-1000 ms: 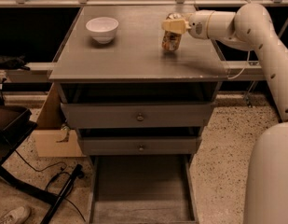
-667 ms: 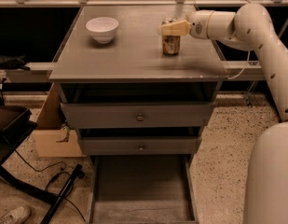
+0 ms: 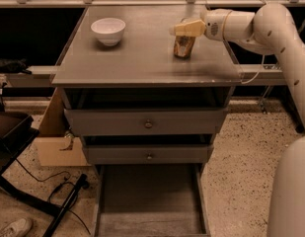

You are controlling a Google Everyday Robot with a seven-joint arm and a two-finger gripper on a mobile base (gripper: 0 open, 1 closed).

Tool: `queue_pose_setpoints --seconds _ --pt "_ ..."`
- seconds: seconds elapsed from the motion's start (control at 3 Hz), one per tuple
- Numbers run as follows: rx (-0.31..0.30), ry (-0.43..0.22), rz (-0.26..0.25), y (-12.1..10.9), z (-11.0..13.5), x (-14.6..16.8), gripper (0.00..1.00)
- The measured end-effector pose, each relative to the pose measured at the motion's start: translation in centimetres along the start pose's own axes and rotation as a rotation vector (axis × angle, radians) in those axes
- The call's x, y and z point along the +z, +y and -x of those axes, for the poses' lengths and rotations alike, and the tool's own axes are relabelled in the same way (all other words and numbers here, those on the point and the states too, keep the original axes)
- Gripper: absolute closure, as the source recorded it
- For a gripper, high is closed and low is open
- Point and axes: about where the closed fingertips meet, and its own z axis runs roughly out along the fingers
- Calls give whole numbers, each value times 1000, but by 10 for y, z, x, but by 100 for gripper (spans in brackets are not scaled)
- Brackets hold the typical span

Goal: Pick orange can from bottom drawer and place on counter

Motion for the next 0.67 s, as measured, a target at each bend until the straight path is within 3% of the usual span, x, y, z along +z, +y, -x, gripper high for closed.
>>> queue_pose_setpoints --seconds 0.33,0.67 --pt "-94 15 22 15 18 -40 0" --pt "-239 67 36 48 41 -81 0"
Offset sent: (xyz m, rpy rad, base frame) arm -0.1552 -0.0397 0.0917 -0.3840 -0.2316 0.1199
